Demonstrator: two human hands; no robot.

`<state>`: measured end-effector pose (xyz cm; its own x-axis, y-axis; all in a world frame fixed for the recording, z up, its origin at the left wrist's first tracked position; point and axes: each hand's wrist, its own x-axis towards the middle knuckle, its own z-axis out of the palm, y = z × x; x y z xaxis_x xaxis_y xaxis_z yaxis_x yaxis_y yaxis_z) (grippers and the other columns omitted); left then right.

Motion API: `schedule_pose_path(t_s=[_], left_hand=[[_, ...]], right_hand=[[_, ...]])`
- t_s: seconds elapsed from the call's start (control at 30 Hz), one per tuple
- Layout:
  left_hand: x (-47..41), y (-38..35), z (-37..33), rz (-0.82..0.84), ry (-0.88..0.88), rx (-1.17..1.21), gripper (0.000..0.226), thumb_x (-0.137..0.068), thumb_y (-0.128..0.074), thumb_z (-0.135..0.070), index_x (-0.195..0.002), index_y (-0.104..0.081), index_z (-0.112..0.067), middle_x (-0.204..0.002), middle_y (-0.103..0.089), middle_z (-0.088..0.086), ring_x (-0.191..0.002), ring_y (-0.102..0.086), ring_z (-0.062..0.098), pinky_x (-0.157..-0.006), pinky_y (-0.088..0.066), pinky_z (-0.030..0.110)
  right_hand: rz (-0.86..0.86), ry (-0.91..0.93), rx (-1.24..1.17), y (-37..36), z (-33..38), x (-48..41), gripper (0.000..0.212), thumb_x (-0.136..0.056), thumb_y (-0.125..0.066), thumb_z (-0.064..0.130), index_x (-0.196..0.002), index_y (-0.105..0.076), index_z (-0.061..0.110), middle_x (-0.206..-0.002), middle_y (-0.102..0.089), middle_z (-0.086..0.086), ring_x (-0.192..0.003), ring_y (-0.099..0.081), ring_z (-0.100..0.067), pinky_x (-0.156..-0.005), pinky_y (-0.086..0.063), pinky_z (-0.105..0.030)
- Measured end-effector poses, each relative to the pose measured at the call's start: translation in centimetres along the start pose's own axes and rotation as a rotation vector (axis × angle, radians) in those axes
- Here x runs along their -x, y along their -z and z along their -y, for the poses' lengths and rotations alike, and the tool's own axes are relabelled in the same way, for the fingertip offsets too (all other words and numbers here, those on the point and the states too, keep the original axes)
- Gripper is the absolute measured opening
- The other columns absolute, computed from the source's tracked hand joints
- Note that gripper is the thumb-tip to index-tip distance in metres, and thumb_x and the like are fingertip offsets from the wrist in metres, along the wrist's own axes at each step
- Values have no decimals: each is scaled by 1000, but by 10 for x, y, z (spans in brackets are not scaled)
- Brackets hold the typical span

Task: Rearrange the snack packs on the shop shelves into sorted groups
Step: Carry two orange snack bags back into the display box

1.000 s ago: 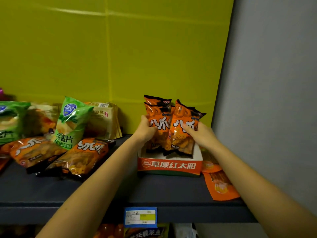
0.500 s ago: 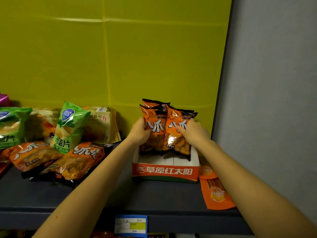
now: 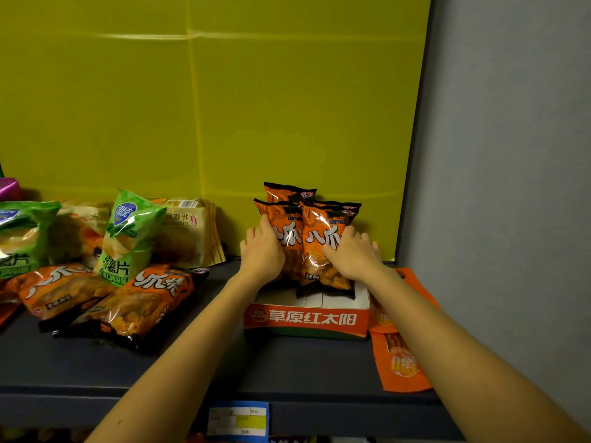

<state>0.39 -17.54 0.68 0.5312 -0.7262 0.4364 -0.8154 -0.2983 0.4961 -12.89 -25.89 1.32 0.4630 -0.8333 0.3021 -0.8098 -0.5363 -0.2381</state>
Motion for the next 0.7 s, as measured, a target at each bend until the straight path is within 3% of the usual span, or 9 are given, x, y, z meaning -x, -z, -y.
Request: schedule_pose_path(t_s=[0.17, 0.3, 0.37, 0.47, 0.57, 0.63, 0.7], left_hand=[[-2, 0, 5, 13, -16, 32, 58, -90, -40, -9, -143, -16, -3, -133, -46, 22, -119, -46, 39, -93, -41, 52], [2, 12, -1, 85, 34, -44, 73, -92, -41, -18, -147, 4, -3, -147, -30, 20, -128, -39, 39, -97, -38, 50], [10, 22, -5, 10, 30, -80, 68, -92, -44, -20, -146, -6, -1, -149, -28, 19, -130, -37, 37, -95, -39, 47], [32, 35, -14, -230, -104, -89, 44, -91, -46, -22, -131, -35, -4, -132, -45, 15, -118, -46, 31, -79, -42, 38], [65, 41, -24, -363, -265, 19, 26, -91, -49, -25, -114, -51, -13, -111, -60, 4, -93, -57, 23, -67, -42, 33], [90, 43, -32, -317, -315, 96, 16, -91, -50, -30, -100, -57, -18, -90, -63, -4, -71, -57, 15, -60, -47, 34], [114, 41, -41, -176, -323, 132, 15, -90, -49, -36, -90, -57, -23, -78, -60, -9, -65, -55, 6, -57, -47, 29]], right_hand=[[22, 17, 11, 2, -8, -5, 70, -91, -35, 56, -139, -33, 6, -141, -44, -12, -129, -39, -31, -103, -32, -41], [63, 19, -200, 6, -14, -4, 71, -84, -47, 60, -135, -41, 11, -139, -46, -14, -128, -42, -32, -105, -37, -46], [67, 24, -289, 16, -21, 2, 72, -85, -48, 58, -138, -38, 10, -142, -40, -14, -131, -39, -31, -107, -37, -47], [11, 49, -352, 36, -44, 13, 64, -90, -48, 47, -140, -36, 8, -146, -36, -13, -134, -38, -28, -107, -34, -39], [-41, 9, -448, 50, -82, 27, 46, -90, -54, 32, -129, -51, 7, -133, -53, -13, -120, -51, -26, -92, -41, -32], [-59, -86, -428, 51, -107, 37, 42, -89, -57, 32, -123, -56, 7, -125, -60, -13, -114, -55, -28, -89, -42, -32], [-19, -202, -321, 45, -128, 45, 49, -87, -57, 43, -121, -56, 7, -124, -60, -14, -115, -55, -30, -91, -42, -34]])
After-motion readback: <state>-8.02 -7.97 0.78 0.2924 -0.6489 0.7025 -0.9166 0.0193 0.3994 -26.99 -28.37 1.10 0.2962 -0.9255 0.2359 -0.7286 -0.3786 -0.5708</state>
